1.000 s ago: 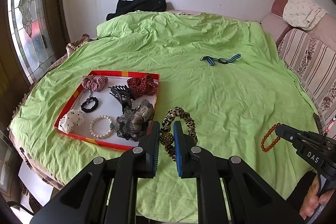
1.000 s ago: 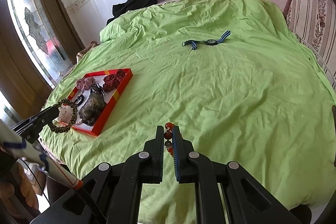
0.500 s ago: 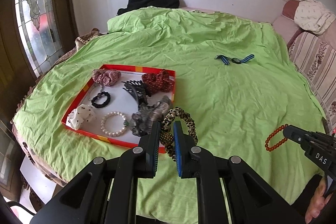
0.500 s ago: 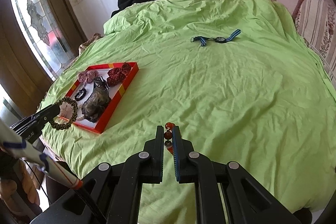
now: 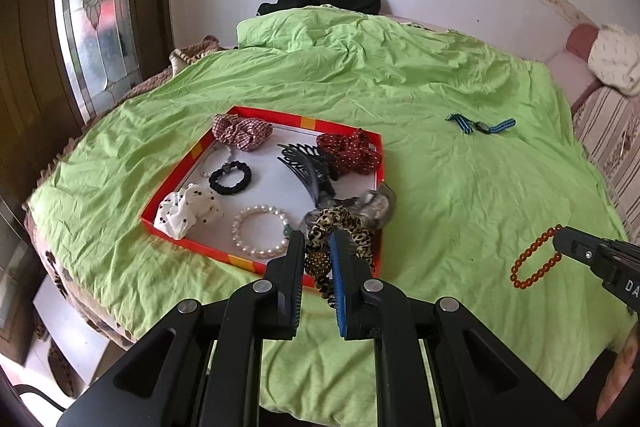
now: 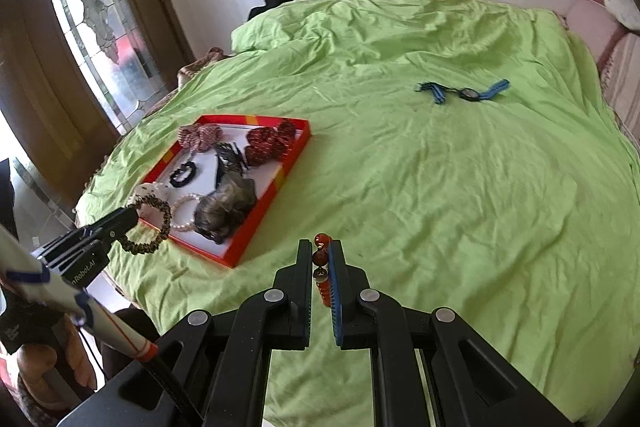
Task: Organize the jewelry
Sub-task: 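Carry the scrunchie and red bead bracelet toward the tray with both tools, then lower the scrunchie and red bracelet into the tray and open both tools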
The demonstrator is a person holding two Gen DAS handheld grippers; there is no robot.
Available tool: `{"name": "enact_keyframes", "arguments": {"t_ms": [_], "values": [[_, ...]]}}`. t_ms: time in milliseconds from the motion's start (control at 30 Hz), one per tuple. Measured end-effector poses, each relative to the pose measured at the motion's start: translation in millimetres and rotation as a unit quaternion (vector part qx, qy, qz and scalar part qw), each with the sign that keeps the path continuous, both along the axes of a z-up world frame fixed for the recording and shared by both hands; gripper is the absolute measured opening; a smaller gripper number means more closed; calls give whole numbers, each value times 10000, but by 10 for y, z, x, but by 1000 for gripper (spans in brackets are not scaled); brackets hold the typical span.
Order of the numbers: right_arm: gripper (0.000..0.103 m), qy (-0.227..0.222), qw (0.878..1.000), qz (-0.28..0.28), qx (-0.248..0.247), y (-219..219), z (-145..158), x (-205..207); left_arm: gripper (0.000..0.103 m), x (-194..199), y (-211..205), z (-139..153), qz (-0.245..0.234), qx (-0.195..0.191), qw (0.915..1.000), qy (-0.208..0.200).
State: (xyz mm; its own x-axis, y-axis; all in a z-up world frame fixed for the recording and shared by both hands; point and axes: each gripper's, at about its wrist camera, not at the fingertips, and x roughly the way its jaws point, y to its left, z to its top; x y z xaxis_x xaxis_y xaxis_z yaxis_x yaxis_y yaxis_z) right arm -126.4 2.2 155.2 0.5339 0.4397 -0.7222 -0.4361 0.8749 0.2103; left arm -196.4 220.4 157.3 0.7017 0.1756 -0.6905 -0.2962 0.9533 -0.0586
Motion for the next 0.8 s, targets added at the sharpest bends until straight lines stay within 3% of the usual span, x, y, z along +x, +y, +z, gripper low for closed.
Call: {"name": "enact_keyframes", "arguments": {"t_ms": [300,567,800], "values": [[8,-136,9990,427,94,451,246,160,13,-23,694,132,153,-773,9967,-210],[8,-179,9953,928,224,1005,418,311,13,286,1258,30,127,-1615,9867,-131],[9,-60,9894,1425,256,1617,345,424,13,830,1467,-146,29,-1732,9847,206]]}}
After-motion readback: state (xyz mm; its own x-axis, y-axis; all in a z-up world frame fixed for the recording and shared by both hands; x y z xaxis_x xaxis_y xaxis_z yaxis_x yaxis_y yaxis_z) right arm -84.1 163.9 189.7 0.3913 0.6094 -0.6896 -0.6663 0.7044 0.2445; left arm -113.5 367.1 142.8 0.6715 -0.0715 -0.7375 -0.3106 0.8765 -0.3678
